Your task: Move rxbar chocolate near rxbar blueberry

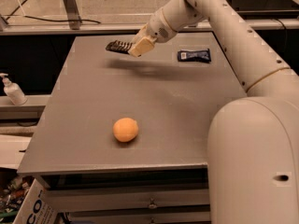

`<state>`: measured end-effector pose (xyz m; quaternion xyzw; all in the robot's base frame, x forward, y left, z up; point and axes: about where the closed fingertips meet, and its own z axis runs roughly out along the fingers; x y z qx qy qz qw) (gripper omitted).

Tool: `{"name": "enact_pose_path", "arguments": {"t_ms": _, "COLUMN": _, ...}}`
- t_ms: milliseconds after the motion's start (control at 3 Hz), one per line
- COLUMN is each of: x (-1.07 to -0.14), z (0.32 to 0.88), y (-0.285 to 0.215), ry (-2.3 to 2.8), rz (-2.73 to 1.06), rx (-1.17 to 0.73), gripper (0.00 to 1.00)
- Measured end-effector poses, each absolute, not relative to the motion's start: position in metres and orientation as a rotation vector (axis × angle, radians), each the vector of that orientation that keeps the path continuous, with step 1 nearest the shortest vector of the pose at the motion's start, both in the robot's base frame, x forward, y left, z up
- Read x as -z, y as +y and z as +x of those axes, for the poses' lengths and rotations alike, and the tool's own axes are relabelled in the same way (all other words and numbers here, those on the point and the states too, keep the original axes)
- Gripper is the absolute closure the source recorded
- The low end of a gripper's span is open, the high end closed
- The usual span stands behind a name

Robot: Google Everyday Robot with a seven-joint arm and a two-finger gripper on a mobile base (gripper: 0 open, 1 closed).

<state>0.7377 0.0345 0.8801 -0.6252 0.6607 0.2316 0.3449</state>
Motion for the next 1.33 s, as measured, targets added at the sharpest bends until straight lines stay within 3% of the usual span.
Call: {"name": "enact_pose_path", "arguments": {"t_ms": 1333, "x": -0.902, "z": 0.646, "y": -0.053, "ry": 1.76, "rz": -1.563, "rx": -0.586, "gripper": 1.0}}
